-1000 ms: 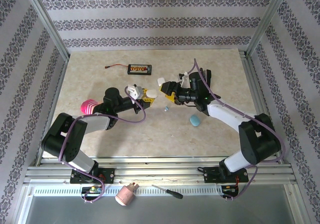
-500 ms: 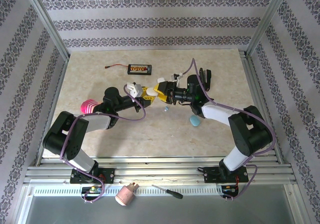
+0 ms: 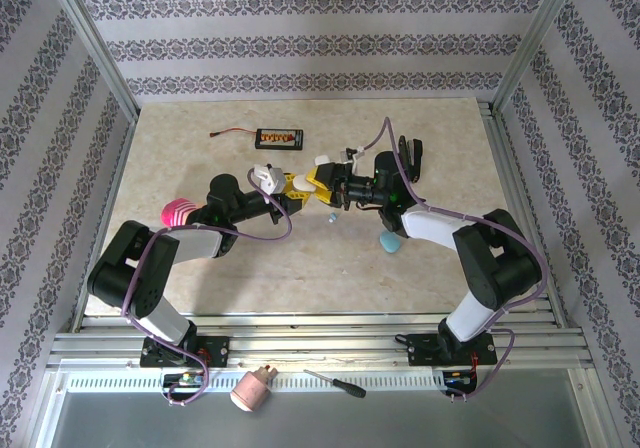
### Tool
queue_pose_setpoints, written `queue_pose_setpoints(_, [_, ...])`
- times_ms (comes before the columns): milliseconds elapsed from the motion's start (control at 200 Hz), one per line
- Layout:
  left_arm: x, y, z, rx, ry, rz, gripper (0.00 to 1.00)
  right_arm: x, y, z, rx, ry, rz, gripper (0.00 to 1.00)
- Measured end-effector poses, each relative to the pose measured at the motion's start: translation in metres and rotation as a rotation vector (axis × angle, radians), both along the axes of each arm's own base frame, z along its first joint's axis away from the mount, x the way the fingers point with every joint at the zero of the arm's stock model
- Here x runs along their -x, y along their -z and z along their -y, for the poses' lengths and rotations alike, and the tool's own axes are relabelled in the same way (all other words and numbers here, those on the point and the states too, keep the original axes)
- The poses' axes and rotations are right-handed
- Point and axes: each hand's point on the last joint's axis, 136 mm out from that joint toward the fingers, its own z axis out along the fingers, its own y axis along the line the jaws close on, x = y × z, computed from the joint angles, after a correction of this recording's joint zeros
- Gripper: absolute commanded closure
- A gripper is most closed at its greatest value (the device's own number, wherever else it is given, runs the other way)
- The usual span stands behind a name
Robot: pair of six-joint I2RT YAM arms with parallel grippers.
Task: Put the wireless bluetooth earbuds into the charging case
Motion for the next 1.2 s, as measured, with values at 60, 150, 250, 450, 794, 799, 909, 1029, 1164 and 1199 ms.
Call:
queue_pose_setpoints(60, [0.000,0.001,0.000,-0.001,0.000,-0.003,0.74,0.001,0.001,-0.001,-0.002,-0.006,-0.005,0.61])
queue_pose_setpoints(150, [-0.002,0.003,0.000,-0.002,-0.003,-0.005,0.73,0.001,0.003,-0.002,-0.001,-0.007,-0.008,0.69])
queue_pose_setpoints(250, [-0.004,0.003,0.001,-0.002,-0.004,-0.005,0.70,-0.001,0.002,-0.001,-0.001,-0.003,-0.002,0.76])
queue_pose_setpoints(450, [-0.005,0.002,0.000,-0.008,-0.011,0.011,0.33,-0.006,0.011,0.007,0.045,0.017,0.018,0.74])
queue_pose_setpoints(794, [-0.005,0.019,-0.007,-0.054,-0.060,0.000,0.06,-0.071,0.067,0.060,0.249,0.218,0.026,0.72])
queue_pose_setpoints(799, [-0.005,0.019,-0.007,-0.055,-0.061,0.000,0.06,-0.072,0.067,0.061,0.252,0.220,0.026,0.72])
queue_pose_setpoints(909, [-0.003,0.026,-0.007,-0.073,-0.071,-0.013,0.02,-0.101,0.094,0.084,0.353,0.295,0.007,0.72])
queue_pose_setpoints(1029, [0.002,0.036,-0.003,-0.105,-0.068,-0.029,0.00,-0.132,0.115,0.104,0.466,0.356,0.003,0.70])
queue_pose_setpoints(1164, [0.006,0.042,0.001,-0.121,-0.057,-0.040,0.00,-0.163,0.124,0.116,0.558,0.393,0.031,0.68])
queue_pose_setpoints(1199, [0.006,0.042,0.001,-0.122,-0.056,-0.040,0.00,-0.170,0.126,0.116,0.573,0.397,0.039,0.68])
